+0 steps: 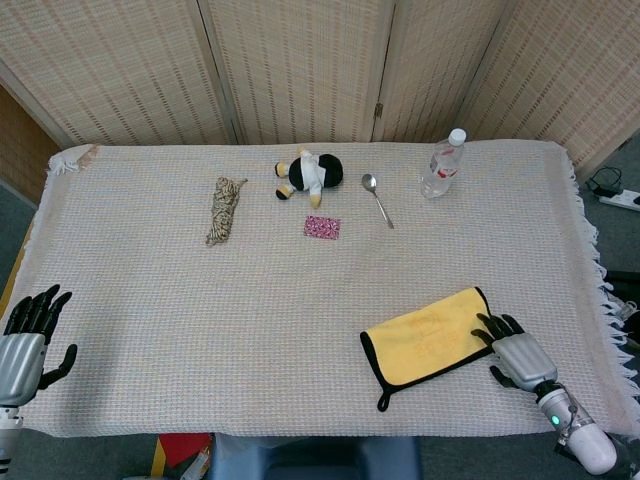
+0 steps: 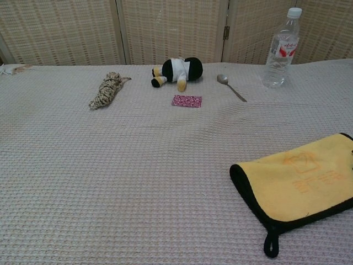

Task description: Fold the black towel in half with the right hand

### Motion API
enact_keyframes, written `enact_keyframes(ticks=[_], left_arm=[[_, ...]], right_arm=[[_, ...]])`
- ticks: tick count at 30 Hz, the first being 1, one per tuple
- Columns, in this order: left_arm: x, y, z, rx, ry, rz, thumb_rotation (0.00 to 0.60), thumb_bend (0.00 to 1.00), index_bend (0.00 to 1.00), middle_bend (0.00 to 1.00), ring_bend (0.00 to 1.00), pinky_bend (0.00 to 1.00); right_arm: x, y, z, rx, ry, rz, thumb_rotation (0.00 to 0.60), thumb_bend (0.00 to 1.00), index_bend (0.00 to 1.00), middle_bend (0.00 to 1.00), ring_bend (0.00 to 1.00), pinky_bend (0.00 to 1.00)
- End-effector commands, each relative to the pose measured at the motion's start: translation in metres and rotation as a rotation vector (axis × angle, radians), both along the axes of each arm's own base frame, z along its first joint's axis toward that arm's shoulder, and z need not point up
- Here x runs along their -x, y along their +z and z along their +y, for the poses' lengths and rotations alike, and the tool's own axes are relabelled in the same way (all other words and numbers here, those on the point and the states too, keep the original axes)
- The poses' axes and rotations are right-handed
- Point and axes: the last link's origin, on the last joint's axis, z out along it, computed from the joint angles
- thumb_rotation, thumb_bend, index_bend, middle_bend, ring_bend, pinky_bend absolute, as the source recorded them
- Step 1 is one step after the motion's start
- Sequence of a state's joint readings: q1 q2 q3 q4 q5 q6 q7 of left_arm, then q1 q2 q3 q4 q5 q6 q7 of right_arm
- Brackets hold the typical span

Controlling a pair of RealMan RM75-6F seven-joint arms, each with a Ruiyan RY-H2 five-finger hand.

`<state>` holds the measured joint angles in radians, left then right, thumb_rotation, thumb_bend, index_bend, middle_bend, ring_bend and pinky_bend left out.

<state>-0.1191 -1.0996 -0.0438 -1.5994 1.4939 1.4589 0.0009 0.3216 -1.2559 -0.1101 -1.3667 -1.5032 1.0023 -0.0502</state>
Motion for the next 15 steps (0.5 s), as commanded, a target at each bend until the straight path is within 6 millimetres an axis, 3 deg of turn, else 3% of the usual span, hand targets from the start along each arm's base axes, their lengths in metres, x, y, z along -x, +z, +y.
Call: enact_keyframes(ticks=[1,6,15], left_arm=[[0.000,0.000,0.000,-0.001,0.001,0.000,0.600,0.52,0.00,0.03,0.00,0.00],[0.000,-0.001,0.000,0.003,0.002,0.003,0.600,0.52,0.00,0.03,0.00,0.00],[-0.001,-0.001,0.000,0.001,-0.004,0.001,0.600,0.52,0.00,0.03,0.00,0.00]], right_arm=[[0.003,-0.004,-0.002,-0.015,-0.011,0.017,0.600,0.49,0.20,0.04,0.00,0.00],[0.006,0.000,0.001,-0.012,-0.027,0.025,0.600,0.49,0.20,0.05,0.00,0.00],[-0.007,0.040,0.014,0.155,0.011,-0.131,0.600,0.49,0.16,0.03,0.00,0.00]])
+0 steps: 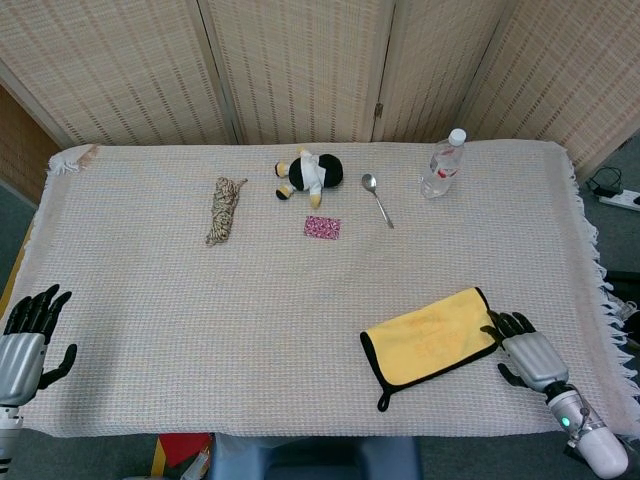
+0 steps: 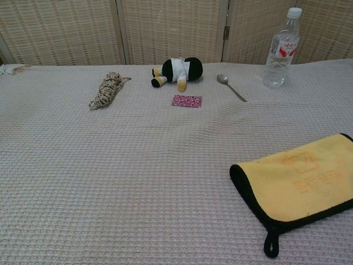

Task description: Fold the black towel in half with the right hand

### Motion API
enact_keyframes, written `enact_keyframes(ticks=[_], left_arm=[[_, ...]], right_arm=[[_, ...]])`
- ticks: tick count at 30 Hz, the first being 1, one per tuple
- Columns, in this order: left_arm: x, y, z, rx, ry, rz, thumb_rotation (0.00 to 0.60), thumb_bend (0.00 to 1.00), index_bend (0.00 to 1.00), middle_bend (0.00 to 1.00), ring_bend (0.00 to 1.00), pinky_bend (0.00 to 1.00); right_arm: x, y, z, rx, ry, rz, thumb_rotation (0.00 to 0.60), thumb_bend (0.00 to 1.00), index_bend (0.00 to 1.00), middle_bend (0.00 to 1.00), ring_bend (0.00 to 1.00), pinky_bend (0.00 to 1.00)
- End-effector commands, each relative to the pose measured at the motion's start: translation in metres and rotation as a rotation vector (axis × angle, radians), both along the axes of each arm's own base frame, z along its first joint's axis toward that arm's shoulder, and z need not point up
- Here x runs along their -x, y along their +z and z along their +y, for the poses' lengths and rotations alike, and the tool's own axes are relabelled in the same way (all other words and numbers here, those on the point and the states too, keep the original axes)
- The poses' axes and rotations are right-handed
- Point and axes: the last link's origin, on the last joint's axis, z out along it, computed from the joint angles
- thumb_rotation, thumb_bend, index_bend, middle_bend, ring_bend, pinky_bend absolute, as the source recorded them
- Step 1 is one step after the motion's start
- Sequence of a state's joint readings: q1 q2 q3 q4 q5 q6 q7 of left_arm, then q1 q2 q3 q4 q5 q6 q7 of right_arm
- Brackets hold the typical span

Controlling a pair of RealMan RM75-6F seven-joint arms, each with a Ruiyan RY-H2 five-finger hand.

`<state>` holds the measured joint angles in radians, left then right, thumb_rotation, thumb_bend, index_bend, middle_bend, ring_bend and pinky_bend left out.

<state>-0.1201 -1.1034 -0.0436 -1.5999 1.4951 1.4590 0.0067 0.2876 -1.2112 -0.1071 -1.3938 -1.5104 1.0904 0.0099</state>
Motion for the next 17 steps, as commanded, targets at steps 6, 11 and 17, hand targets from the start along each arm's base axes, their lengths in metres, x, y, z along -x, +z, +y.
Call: enact_keyframes(ticks=[6,11,17], left_arm=[[-0.003,-0.003,-0.001,0.013,-0.012,-0.001,0.600,0.52,0.00,0.03,0.00,0.00],[-0.006,-0.008,-0.002,0.035,-0.024,0.001,0.600,0.52,0.00,0.03,0.00,0.00],[-0.007,-0.010,-0.003,0.039,-0.026,0.006,0.600,0.52,0.00,0.03,0.00,0.00]], right_arm=[[-0.031,0.045,0.025,0.212,0.107,-0.128,0.600,0.49,0.05,0.00,0.00,0.00],[-0.047,0.052,0.037,0.339,0.134,-0.046,0.600,0.49,0.00,0.00,0.00,0.00],[-0.043,0.045,0.038,0.302,0.085,-0.042,0.600,0.49,0.00,0.00,0.00,0.00]])
